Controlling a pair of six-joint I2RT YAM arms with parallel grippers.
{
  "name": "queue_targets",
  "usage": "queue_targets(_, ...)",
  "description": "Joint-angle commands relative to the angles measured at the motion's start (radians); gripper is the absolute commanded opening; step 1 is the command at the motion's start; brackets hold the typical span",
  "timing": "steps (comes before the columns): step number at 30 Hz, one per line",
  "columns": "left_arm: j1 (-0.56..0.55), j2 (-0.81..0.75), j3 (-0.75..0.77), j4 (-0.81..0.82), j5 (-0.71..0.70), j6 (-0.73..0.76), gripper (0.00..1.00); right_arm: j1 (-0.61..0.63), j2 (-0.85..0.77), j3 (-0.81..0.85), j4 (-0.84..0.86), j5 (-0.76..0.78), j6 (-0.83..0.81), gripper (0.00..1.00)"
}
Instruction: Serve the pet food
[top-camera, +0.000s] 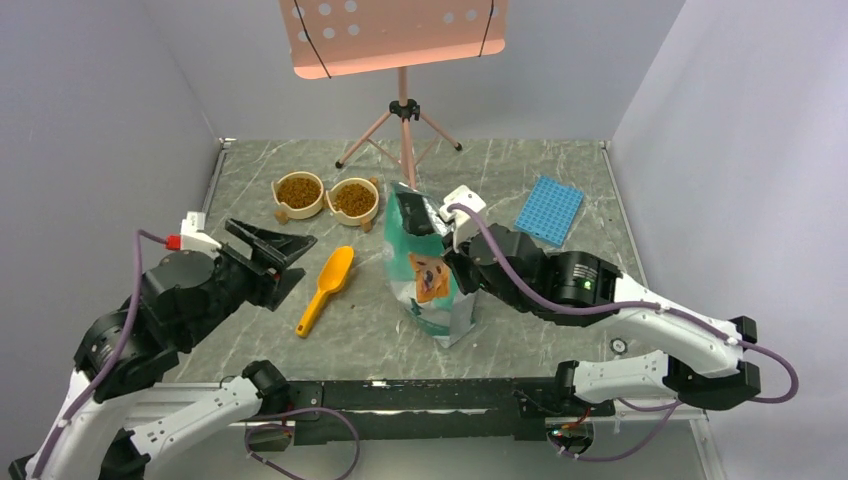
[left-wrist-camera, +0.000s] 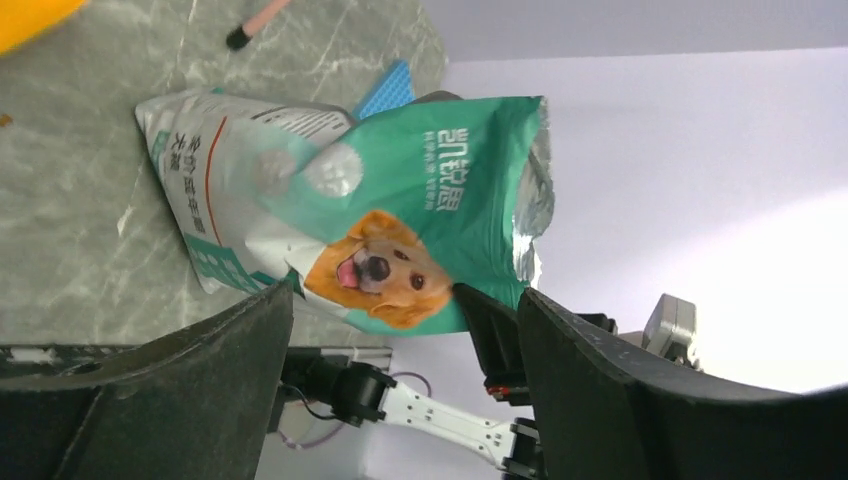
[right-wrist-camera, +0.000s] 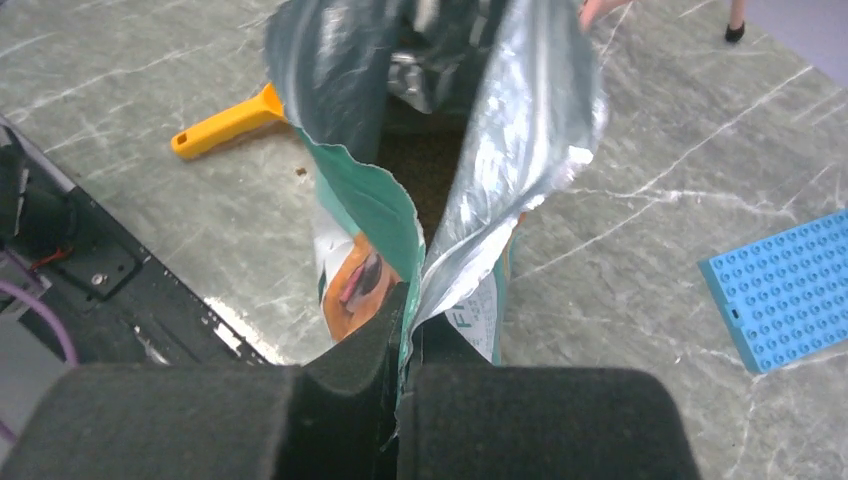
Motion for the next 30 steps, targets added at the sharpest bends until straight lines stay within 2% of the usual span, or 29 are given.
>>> queue_targets(1,0.004,0.041,-0.061,0.049,0.113,-0.224,0.89,-0.02,-0.075,0.063,0.049,-0.144,0.012,0.0)
queue_targets(5,0.004,0.075,-0.089,0.206,0.141,-0.338,0.93,-0.019,-0.067,0.072,0.034,-0.17,0.003,0.0)
queue_targets(7,0.009,0.123,-0.051,0.215,0.121,-0.375,0.93,-0.02,-0.065,0.075,0.03,-0.183,-0.009,0.0)
queue_targets(9,0.027,0.188,0.024,0.167,0.132,-0.41,0.88,-0.019,-0.062,0.081,0.019,-0.191,-0.019,0.0)
queue_targets(12,0.103,0.324,0.209,0.041,0.241,-0.401,0.89,-0.02,-0.062,0.081,0.011,-0.203,-0.04,0.0)
queue_targets(16,0.229,0.554,0.467,-0.175,0.395,-0.311,0.89,-0.02,-0.066,0.067,0.011,-0.22,-0.062,0.0)
queue_targets(22,0.247,0.776,0.734,-0.339,0.481,-0.2,0.82,-0.019,-0.079,0.045,0.017,-0.214,-0.082,0.0)
queue_targets(26,0.229,0.853,0.777,-0.384,0.514,-0.154,0.76,-0.02,-0.08,0.043,0.021,-0.214,-0.088,0.0)
queue_targets(30,0.209,0.875,0.771,-0.349,0.503,-0.128,0.6,-0.02,-0.075,0.058,0.004,-0.211,-0.087,0.0)
